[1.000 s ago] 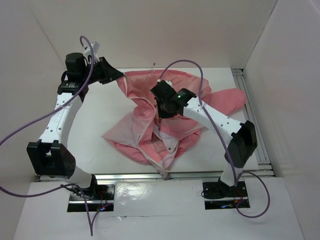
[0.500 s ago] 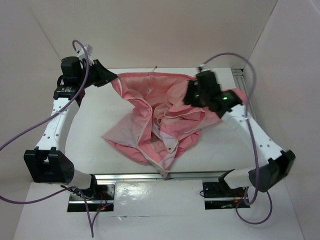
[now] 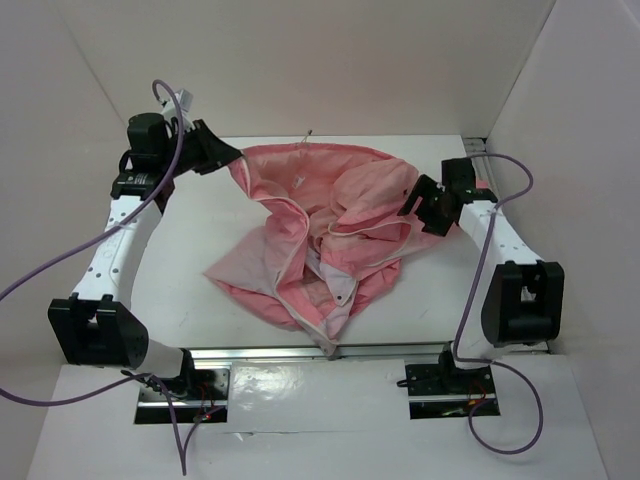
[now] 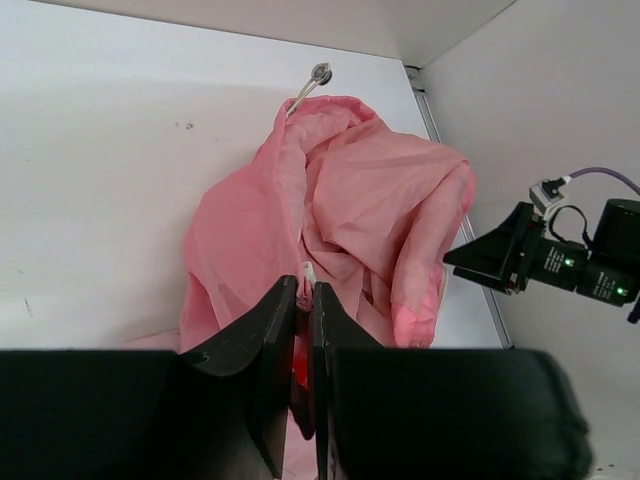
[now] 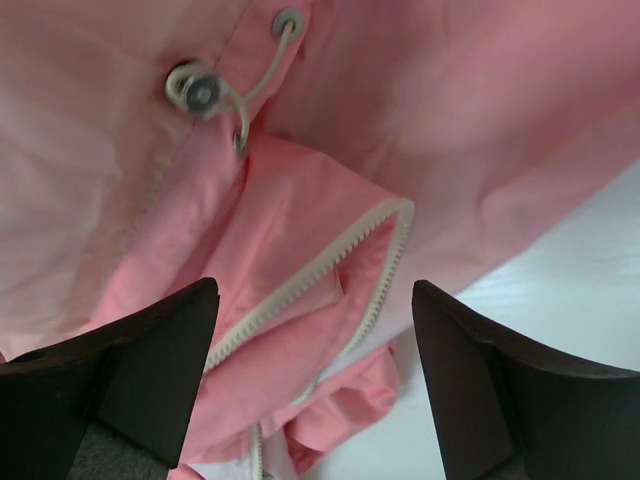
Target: Zip up the jacket
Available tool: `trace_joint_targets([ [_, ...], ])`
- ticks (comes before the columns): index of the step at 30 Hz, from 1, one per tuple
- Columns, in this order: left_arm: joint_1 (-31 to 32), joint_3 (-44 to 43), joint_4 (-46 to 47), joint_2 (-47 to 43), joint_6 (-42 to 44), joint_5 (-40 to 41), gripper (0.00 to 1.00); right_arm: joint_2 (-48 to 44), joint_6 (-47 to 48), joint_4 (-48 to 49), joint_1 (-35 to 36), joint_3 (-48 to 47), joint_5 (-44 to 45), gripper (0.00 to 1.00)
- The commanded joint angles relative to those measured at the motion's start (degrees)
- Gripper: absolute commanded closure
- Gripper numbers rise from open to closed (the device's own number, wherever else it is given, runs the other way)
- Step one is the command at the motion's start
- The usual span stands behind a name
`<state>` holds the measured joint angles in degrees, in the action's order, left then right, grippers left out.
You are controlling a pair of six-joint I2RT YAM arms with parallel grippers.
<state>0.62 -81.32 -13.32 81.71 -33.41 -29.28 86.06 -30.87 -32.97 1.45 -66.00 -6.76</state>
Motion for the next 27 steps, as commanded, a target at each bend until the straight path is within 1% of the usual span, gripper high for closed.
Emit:
trace_joint_targets([
  [1,0.34,-1.21,2.16,-0.59,-0.34,-1.66,1.0,0.86,-3.92,10.02,-3.29,1.39,-9.13,0.14],
  [3,0.87,-1.21,2.16,-0.07,-0.34,-1.66,1.0,2.17,-5.77,13.96,-4.08,3.24,-11.85,0.16],
  [6,1.39,-1.21,2.16,-0.06,-0.34,-1.66,1.0,4.28,-8.14,15.21,-4.09,3.24,-12.4,0.17],
  [8,1.4,-1.21,2.16,-0.06,-0.34,-1.66,1.0,6.57,-9.99,16.35,-4.09,3.77,-15.02,0.21],
  [12,1.4,-1.21,2.16,-0.06,-0.34,-1.66,1.0,7.1,-13.42,21.18,-4.09,7.8,-18.1,0.31],
  [15,1.4,-1.21,2.16,-0.06,0.18,-1.66,1.0,7.63,-13.95,21.81,-3.48,8.42,-18.11,0.49],
  [16,1.4,-1.21,2.16,-0.06,0.19,-1.66,1.0,7.63,-13.95,21.81,-3.47,8.43,-18.11,0.58],
  [17,1.4,-1.21,2.16,-0.06,0.19,-1.66,1.0,6.76,-13.95,21.03,-3.47,8.43,-18.11,0.74],
  [20,1.4,-1.21,2.16,-0.06,0.19,-1.13,1.0,3.34,-12.55,18.21,-3.47,7.82,-16.01,0.92],
  [21,1.4,-1.21,2.16,-0.06,0.19,-1.13,1.0,2.37,-11.76,17.6,-3.47,7.81,-16.0,1.0],
  [24,1.4,-1.21,2.69,0.46,0.19,-1.13,1.0,-1.75,-9.66,14.0,-3.47,7.81,-15.38,1.0],
  [26,1.4,-1.74,2.69,0.47,0.19,-1.13,1.0,-4.31,-8.25,9.26,-2.87,6.15,-14.43,1.0],
  [27,1.4,-2.35,2.69,0.99,0.19,-1.13,1.0,-7.19,-6.59,7.24,-2.86,5.45,-13.11,1.0],
])
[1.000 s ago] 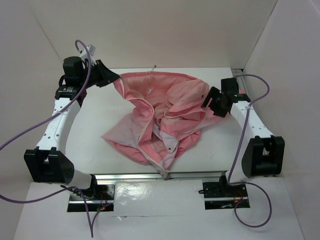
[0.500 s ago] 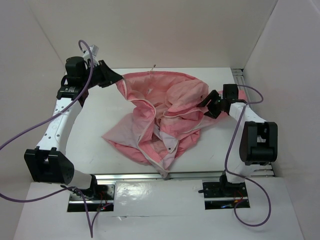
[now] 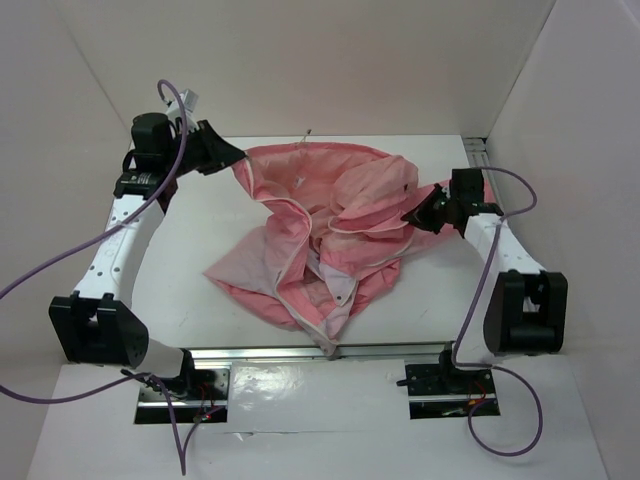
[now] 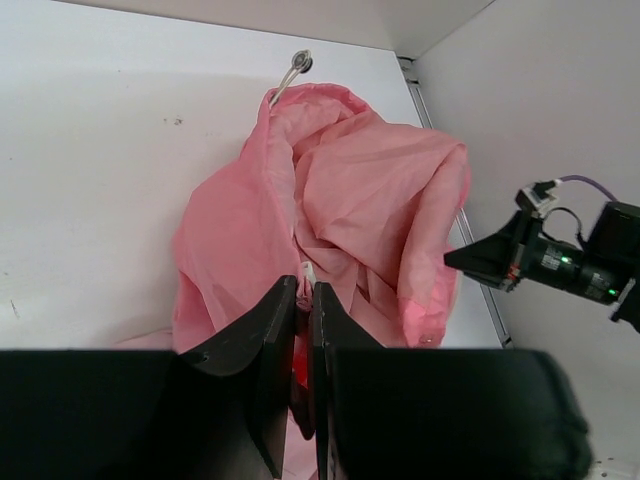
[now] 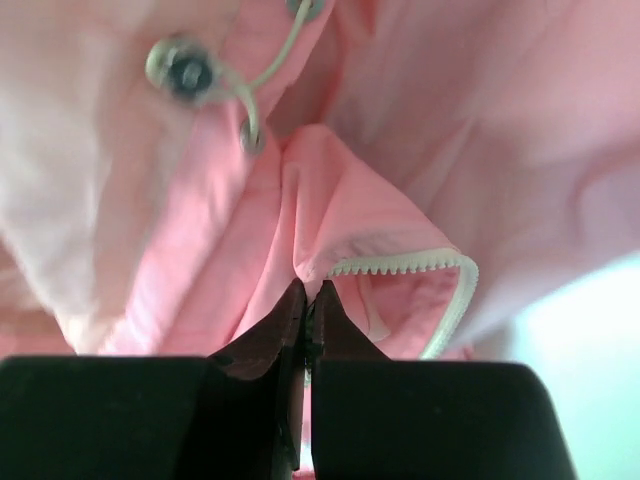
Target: Zip up the jacket
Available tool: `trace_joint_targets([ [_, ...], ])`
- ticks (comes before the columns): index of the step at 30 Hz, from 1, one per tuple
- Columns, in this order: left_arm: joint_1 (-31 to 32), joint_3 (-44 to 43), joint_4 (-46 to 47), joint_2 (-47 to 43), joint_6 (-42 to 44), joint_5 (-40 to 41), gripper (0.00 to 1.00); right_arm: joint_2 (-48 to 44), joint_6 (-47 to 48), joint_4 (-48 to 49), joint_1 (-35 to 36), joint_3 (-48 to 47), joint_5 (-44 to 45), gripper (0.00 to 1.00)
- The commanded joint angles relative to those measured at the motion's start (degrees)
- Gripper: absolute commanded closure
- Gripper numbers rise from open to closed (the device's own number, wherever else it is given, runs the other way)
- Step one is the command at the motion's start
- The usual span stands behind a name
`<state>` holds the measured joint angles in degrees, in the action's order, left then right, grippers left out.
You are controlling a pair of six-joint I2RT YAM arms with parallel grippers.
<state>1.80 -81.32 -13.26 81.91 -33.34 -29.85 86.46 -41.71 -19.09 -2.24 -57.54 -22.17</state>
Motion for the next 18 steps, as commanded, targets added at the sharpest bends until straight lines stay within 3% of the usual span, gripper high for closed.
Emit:
trace_joint_targets([
  [1,0.22,-2.35,2.62,0.8,0.12,-0.56,1.0,-9.1,5.06,-8.84,1.36,-3.98,3.44,1.0],
  [5,0.22,-4.98,2.62,2.46,-0.93,0.67,1.0,-16.83,7.34,-19.3,4.43,-8.29,8.98,1.0],
  [9,0.22,-7.53,2.1,3.95,-0.93,2.34,1.0,-25.0,5.33,-26.25,12.93,-5.24,12.51,1.0],
  [13,-1.97,-8.15,2.09,3.96,-1.46,2.34,1.0,-37.99,-0.55,-19.86,23.84,8.55,11.64,0.63],
  [14,-2.85,-8.15,2.62,3.96,-2.07,2.34,1.0,-38.64,-3.08,-18.97,25.95,12.93,10.76,0.41],
  [16,-3.47,-7.63,2.62,3.96,-2.08,1.81,1.0,-36.47,-3.98,-18.78,31.84,14.12,11.69,0.39],
  [18,-3.47,-7.1,2.62,3.96,-2.08,1.81,1.0,-33.21,-4.87,-23.77,35.53,8.98,17.92,0.39],
])
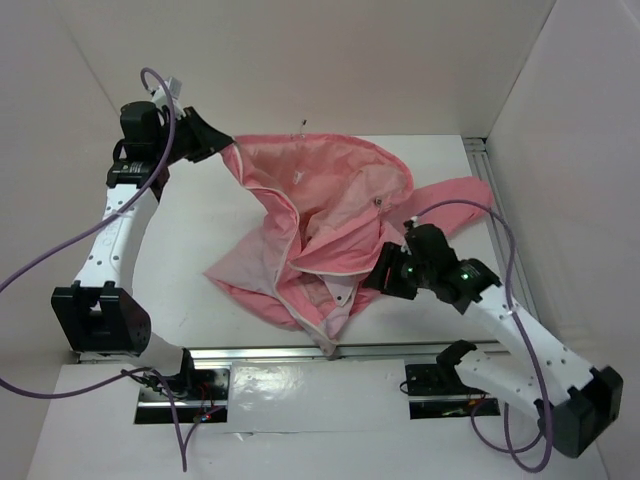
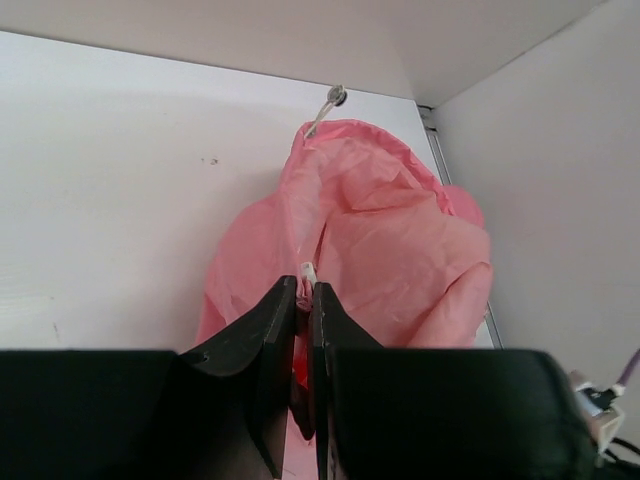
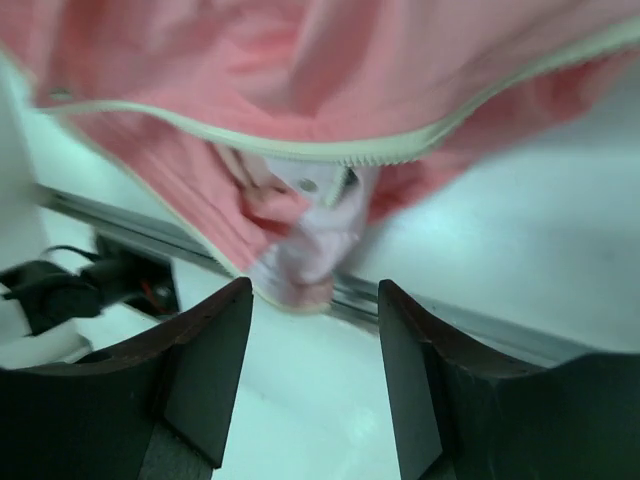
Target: Zip up the jacket
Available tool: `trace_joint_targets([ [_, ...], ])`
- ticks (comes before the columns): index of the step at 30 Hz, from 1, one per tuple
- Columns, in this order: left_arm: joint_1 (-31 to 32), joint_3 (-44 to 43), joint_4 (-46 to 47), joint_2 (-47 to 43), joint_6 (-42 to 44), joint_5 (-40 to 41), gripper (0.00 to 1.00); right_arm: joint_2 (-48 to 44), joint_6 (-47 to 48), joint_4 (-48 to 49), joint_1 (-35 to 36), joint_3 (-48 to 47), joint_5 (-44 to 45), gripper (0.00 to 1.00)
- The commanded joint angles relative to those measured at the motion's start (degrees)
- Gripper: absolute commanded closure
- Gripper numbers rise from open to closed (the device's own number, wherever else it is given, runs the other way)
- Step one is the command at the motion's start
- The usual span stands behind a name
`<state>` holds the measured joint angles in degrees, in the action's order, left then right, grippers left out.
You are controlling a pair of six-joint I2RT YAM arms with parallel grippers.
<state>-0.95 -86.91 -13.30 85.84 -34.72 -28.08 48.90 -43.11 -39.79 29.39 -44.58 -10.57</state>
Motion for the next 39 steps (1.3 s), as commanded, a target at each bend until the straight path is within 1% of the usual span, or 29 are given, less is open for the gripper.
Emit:
trace_joint_targets([
  [1,-0.72,-1.5,2.67,0.03,-0.7,0.04,1.0,5.75,-3.99,-8.23,6.45,-6.29,9.92,0.38],
  [2,-0.72,-0.98,3.19,-0.5,-0.7,-0.48,1.0,7.59,-4.0,-10.03,7.08,-8.49,16.39,0.38],
  [3,-0.72,-0.28,3.19,-0.5,-0.7,-0.49,1.0,8.22,-4.0,-10.91,7.09,-11.81,18.54,0.38],
  [5,-0.72,-0.27,3.19,-0.5,-0.7,-0.49,1.0,10.06,-1.03,-11.54,4.38,-15.0,21.37,0.41],
  [6,-0.72,-0.27,3.19,-0.5,-0.7,-0.49,1.0,10.85,0.12,-11.02,2.62,-18.06,21.38,0.42],
  [7,-0.72,-0.27,3.19,-0.5,-0.7,-0.49,1.0,11.64,1.09,-9.71,-1.57,-19.39,20.68,0.45],
  [8,-0.72,-0.27,3.19,-1.02,-0.7,-0.49,1.0,12.96,3.28,-8.3,-3.79,-20.63,17.11,0.47],
  [10,-0.72,-0.27,2.58,-1.03,-0.17,-0.49,1.0,14.19,3.91,-4.36,-9.14,-23.62,13.83,0.48],
  [11,-0.72,-0.27,2.58,-1.03,-0.17,-1.01,1.0,15.33,4.52,-3.2,-10.56,-24.32,11.3,0.48],
  [12,-0.72,-0.27,1.97,-1.03,-0.17,-1.02,1.0,16.04,5.05,-2.06,-11.97,-24.94,9.88,0.44],
  [15,-0.72,-0.27,1.43,-1.56,0.35,-1.02,1.0,20.95,5.06,3.74,-18.38,-24.94,2.86,0.23],
  [16,-0.72,-0.27,1.43,-1.56,0.35,-1.02,1.0,22.36,5.06,8.11,-21.79,-23.81,-0.04,0.21],
  [17,-0.72,-0.27,1.43,-1.56,0.35,-1.02,1.0,24.81,5.06,10.5,-23.65,-22.84,-5.37,0.21],
  [19,-0.72,-0.8,0.91,-1.56,0.96,-1.02,1.0,26.41,1.55,16.9,-26.56,-18.21,-11.46,0.21],
  [20,-0.72,-0.8,0.91,-1.56,0.97,-1.02,1.0,27.11,0.5,22.86,-28.49,-16.87,-15.41,0.21],
  [22,-0.72,-0.8,0.91,-1.56,0.97,-1.02,1.0,28.79,-1.18,27.46,-29.12,-14.5,-16.24,0.19],
  [24,-0.72,-0.8,0.91,-1.56,0.97,-1.02,1.0,30.54,-2.32,35.8,-29.65,-12.39,-20.08,0.16],
  [25,-0.72,-0.8,0.91,-1.56,0.97,-1.54,1.0,31.42,-3.89,37.84,-29.65,-11.59,-20.89,0.14],
  [28,-0.72,-0.8,0.91,-1.56,0.97,-1.54,1.0,34.24,-4.78,44.69,-30.27,-10.8,-23.27,0.13],
  [29,-0.72,-0.8,0.91,-1.56,0.97,-1.54,1.0,34.24,-5.83,51.67,-30.27,-8.44,-24.23,0.13],
  [31,-0.72,-0.8,0.91,-1.56,0.97,-1.54,1.0,34.76,-8.12,57.52,-30.27,-6.32,-24.85,0.14],
  [32,-0.72,-0.8,0.91,-1.56,0.97,-1.54,1.0,35.29,-8.65,59.2,-29.66,-5.62,-24.85,0.19],
  [33,-0.72,-0.8,0.91,-1.03,0.97,-1.54,1.0,35.29,-8.65,62.0,-29.65,-5.61,-24.85,0.37],
  [34,-0.72,-0.8,0.91,-1.03,0.97,-2.07,1.0,35.29,-8.65,62.9,-29.65,-4.91,-24.33,0.48],
  [36,-0.72,-0.8,0.29,-1.03,0.97,-2.07,1.0,33.81,-8.65,64.3,-29.65,-4.2,-23.1,0.77],
  [37,-0.72,-0.8,-0.23,-1.03,1.58,-2.07,1.0,32.84,-8.13,63.18,-29.65,-4.2,-22.22,0.87],
  [38,-0.72,-0.8,-0.24,-1.03,1.58,-2.07,1.0,30.4,-6.3,61.69,-29.65,-5.42,-19.78,1.0],
  [39,-0.72,-0.8,-0.24,-1.03,1.58,-2.07,1.0,28.98,-4.89,54.63,-29.65,-7.17,-17.93,1.0],
])
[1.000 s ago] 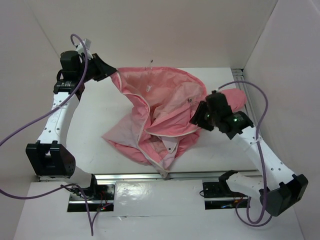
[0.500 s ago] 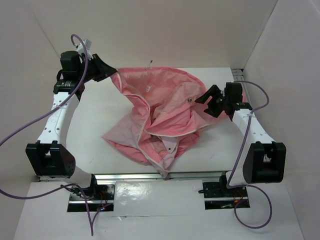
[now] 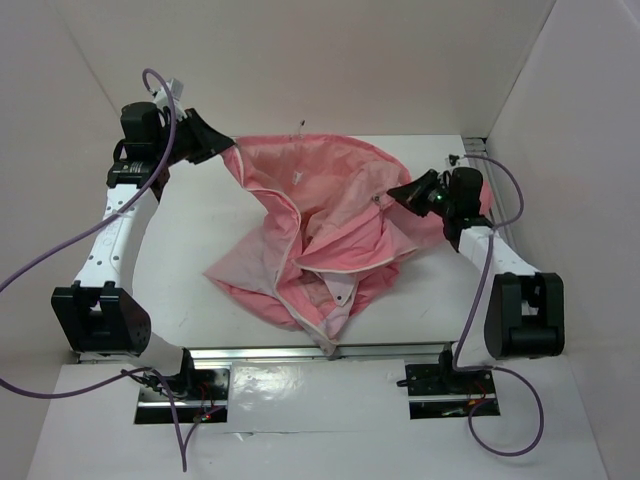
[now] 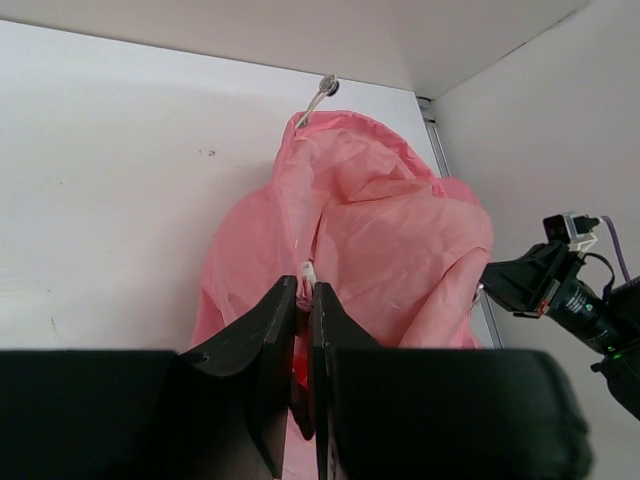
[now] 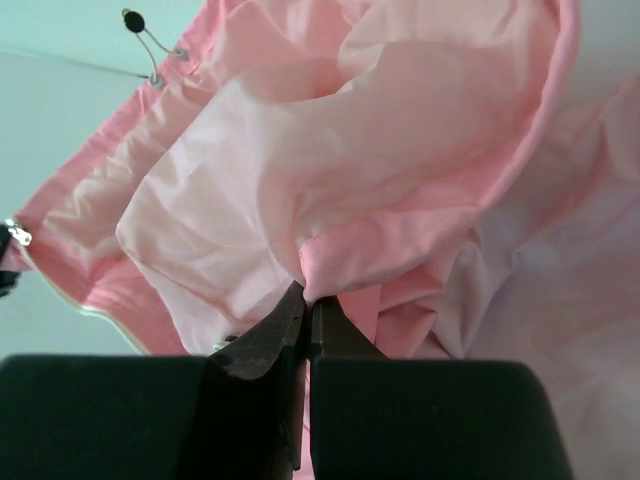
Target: Zip up the jacket
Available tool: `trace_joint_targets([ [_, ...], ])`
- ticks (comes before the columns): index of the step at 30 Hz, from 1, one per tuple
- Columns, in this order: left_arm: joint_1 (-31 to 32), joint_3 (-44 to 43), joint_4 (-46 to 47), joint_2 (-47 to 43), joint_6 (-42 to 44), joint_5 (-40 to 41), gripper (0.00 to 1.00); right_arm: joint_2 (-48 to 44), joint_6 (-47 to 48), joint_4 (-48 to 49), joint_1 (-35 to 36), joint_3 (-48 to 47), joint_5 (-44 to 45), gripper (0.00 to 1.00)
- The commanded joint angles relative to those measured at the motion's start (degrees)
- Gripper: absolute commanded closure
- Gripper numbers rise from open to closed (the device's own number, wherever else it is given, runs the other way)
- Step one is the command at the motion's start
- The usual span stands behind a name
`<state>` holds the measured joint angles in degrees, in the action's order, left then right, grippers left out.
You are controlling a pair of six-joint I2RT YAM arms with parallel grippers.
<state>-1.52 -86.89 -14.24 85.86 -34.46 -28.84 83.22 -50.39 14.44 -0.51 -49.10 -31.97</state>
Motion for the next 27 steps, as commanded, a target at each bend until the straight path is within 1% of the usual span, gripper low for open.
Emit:
trace_joint_targets([
  [1,-0.15,-0.82,0.18,-1.05,1.32,-1.31,1.0,-7.52,6.58,-4.72,0.25,-8.06,6.53,1.0],
  [2,-0.15,-1.52,0.18,-0.53,1.84,-1.31,1.0,-8.33,8.97,-17.56,-0.36,-11.68,8.65,1.0],
  [3,-0.15,-1.53,-0.34,-0.52,1.85,-1.31,1.0,-8.95,11.34,-24.39,-0.97,-15.55,13.37,1.0],
  [4,-0.15,-2.13,-0.35,0.09,1.85,-1.31,1.0,-8.95,13.98,-30.72,-1.68,-19.33,14.99,1.0],
  [5,-0.15,-2.75,-0.35,0.09,1.85,-1.31,1.0,-8.95,18.53,-43.14,-3.34,-26.41,17.0,1.0],
  [8,-0.15,-2.76,-0.35,0.7,1.85,-1.83,1.0,-8.43,24.88,-59.12,-6.33,-35.59,25.61,1.0],
  [9,-0.15,-2.76,-0.35,0.71,1.85,-1.83,1.0,-8.43,25.86,-66.39,-8.69,-36.41,27.9,1.0],
  [10,-0.15,-2.76,-0.35,0.71,1.85,-1.83,1.0,-8.95,27.35,-69.51,-9.93,-36.42,31.49,1.0],
  [13,0.37,-2.76,0.7,1.23,1.85,-2.36,1.0,-10.09,27.36,-76.2,-14.15,-34.84,35.29,1.0],
  [16,0.38,-3.28,0.7,1.23,1.85,-3.41,1.0,-10.1,26.75,-79.02,-14.78,-34.13,41.7,1.0],
  [17,0.38,-3.89,0.7,1.23,1.85,-3.42,1.0,-10.1,26.75,-79.04,-14.78,-35.17,44.24,1.0],
  [18,0.38,-3.9,0.7,1.23,1.85,-3.42,1.0,-9.57,26.75,-79.04,-14.78,-37.19,44.27,1.0],
  [19,0.38,-3.9,0.7,1.23,2.37,-3.42,1.0,-9.57,26.75,-76.95,-14.78,-38.34,44.27,1.0],
  [20,0.38,-3.9,0.18,1.23,2.38,-3.42,1.0,-7.31,26.75,-75.88,-13.65,-39.65,43.23,1.0],
  [21,0.38,-3.9,0.18,1.23,2.38,-3.94,1.0,-5.89,25.18,-73.78,-10.07,-42.54,42.43,1.0],
  [22,0.38,-3.9,0.18,1.76,2.38,-3.94,1.0,-4.14,24.21,-73.76,-10.03,-44.31,42.42,1.0],
  [23,0.38,-3.9,0.18,1.76,2.38,-3.94,1.0,0.23,23.07,-72.28,-5.07,-45.81,44.43,1.0],
  [24,0.38,-3.9,0.18,1.76,2.38,-3.94,1.0,2.8,21.58,-71.75,-2.41,-47.47,45.49,1.0],
  [25,0.38,-3.9,0.18,2.37,2.38,-3.94,1.0,5.78,20.78,-71.74,0.05,-51.84,46.81,1.0],
  [26,0.38,-3.9,0.18,2.38,2.38,-3.94,1.0,8.86,20.77,-71.74,4.42,-54.23,48.04,1.0],
  [27,0.38,-3.9,0.18,2.38,2.38,-3.94,1.0,15.68,19.9,-71.74,6.12,-56.95,48.57,1.0],
])
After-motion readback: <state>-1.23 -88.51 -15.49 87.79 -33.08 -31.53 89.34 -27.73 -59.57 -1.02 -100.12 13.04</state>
